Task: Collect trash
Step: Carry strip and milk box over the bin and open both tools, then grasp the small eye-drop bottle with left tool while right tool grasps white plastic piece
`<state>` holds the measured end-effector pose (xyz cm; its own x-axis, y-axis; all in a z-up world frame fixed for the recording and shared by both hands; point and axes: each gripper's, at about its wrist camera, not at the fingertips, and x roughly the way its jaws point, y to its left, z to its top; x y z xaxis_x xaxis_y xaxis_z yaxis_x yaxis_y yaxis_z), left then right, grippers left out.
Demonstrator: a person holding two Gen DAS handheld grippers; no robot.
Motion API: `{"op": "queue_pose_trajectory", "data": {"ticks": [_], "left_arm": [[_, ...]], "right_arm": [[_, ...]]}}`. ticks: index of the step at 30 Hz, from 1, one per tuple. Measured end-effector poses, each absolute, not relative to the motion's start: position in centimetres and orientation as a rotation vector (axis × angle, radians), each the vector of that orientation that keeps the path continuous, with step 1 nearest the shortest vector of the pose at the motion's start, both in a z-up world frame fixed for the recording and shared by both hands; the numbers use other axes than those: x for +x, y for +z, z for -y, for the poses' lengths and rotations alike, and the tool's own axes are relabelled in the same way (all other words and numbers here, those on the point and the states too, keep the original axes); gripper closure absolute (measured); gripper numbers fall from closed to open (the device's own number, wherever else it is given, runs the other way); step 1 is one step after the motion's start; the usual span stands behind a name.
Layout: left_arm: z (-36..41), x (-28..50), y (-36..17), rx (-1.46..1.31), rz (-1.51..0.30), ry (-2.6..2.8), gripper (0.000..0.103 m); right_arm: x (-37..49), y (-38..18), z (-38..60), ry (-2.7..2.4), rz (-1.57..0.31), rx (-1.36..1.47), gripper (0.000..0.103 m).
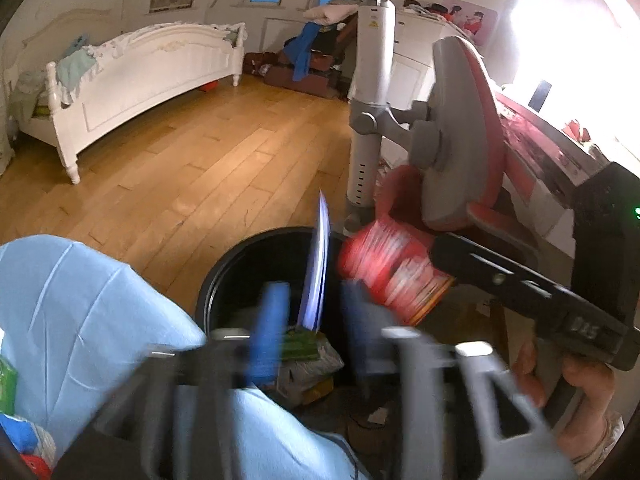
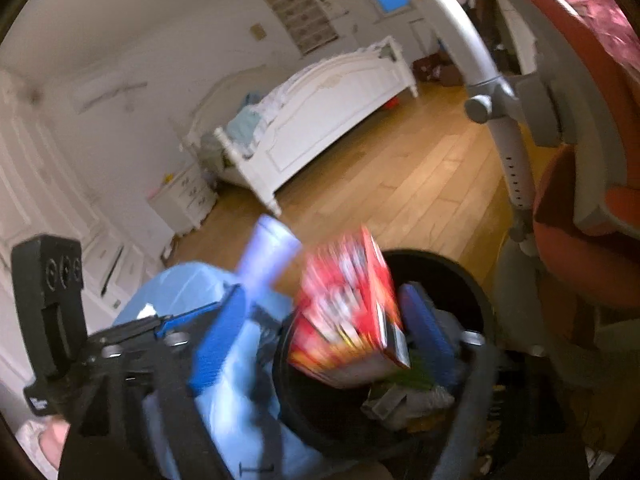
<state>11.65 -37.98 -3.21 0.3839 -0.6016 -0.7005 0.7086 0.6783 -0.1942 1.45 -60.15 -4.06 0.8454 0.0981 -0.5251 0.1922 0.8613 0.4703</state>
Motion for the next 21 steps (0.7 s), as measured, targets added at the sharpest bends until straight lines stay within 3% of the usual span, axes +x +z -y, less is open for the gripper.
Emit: {"op": "queue_pose_trajectory", "data": {"ticks": [1, 12, 21], "left_arm": [[37.7, 11.7, -3.0, 0.13, -0.806, -0.823, 0.026], [32.1, 11.6, -2.2, 0.054, -0.815, -0.747, 0.025], [18.3, 12.5, -0.8, -0.026, -0.787, -0.513, 0.025]], "right_arm": [[1.5, -4.1, 60.2, -0.057, -0.574, 0.534, 0.02], [2.7, -4.4, 57.4, -0.016, -0.626, 0.511, 0.02], [7.3, -3.4, 48.0, 0.165, -0.711, 0.397, 0.02]]}}
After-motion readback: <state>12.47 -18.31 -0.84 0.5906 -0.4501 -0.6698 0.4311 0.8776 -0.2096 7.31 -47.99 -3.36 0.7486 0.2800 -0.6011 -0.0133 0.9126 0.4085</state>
